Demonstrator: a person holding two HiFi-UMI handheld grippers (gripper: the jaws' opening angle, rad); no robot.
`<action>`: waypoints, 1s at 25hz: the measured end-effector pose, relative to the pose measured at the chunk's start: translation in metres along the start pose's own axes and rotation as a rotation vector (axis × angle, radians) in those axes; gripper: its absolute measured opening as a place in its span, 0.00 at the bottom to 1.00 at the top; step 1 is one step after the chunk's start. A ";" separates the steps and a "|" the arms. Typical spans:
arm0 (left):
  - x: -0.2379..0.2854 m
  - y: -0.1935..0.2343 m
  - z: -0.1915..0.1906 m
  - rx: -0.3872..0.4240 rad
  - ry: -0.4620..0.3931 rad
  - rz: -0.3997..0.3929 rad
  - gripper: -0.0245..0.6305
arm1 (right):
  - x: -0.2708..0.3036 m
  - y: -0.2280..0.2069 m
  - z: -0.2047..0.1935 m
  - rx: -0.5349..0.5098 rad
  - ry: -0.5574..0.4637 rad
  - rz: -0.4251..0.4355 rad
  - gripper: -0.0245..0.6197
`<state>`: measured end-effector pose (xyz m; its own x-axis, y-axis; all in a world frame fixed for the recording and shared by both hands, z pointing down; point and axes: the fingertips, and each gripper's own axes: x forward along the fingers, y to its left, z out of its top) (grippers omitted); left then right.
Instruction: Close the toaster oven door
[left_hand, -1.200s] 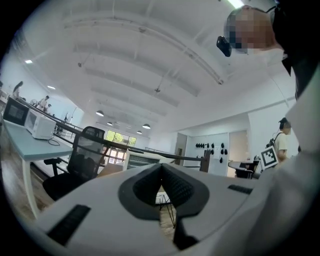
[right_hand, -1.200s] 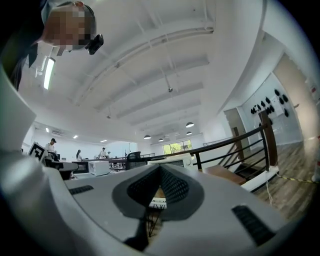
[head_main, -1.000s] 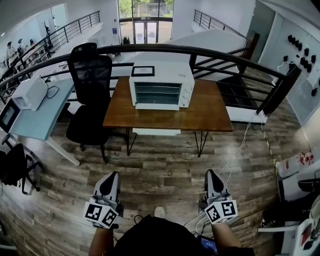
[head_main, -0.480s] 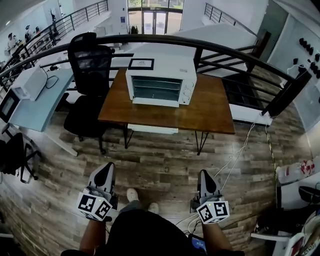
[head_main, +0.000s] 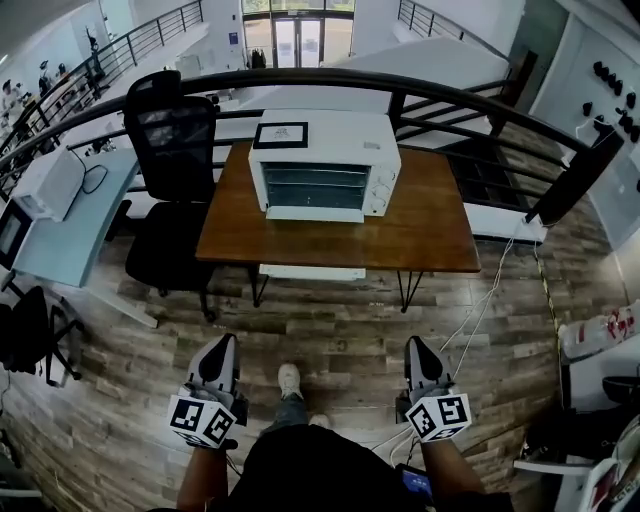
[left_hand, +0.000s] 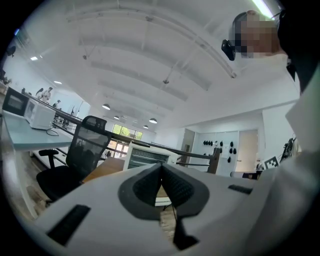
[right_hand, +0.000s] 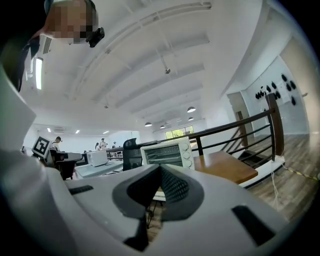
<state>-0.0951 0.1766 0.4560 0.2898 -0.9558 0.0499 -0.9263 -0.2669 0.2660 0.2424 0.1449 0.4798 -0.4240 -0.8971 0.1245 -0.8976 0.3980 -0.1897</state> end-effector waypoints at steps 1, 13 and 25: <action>0.007 0.007 0.001 -0.003 0.000 0.004 0.05 | 0.009 -0.001 0.002 0.003 -0.002 -0.001 0.03; 0.119 0.090 -0.007 -0.040 0.076 -0.022 0.05 | 0.138 -0.020 -0.012 -0.056 0.104 -0.058 0.03; 0.188 0.144 -0.066 -0.146 0.250 -0.049 0.05 | 0.219 -0.031 -0.067 -0.048 0.236 -0.151 0.03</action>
<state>-0.1584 -0.0333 0.5669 0.4007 -0.8772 0.2644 -0.8705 -0.2745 0.4085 0.1694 -0.0505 0.5784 -0.2964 -0.8797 0.3720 -0.9550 0.2770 -0.1059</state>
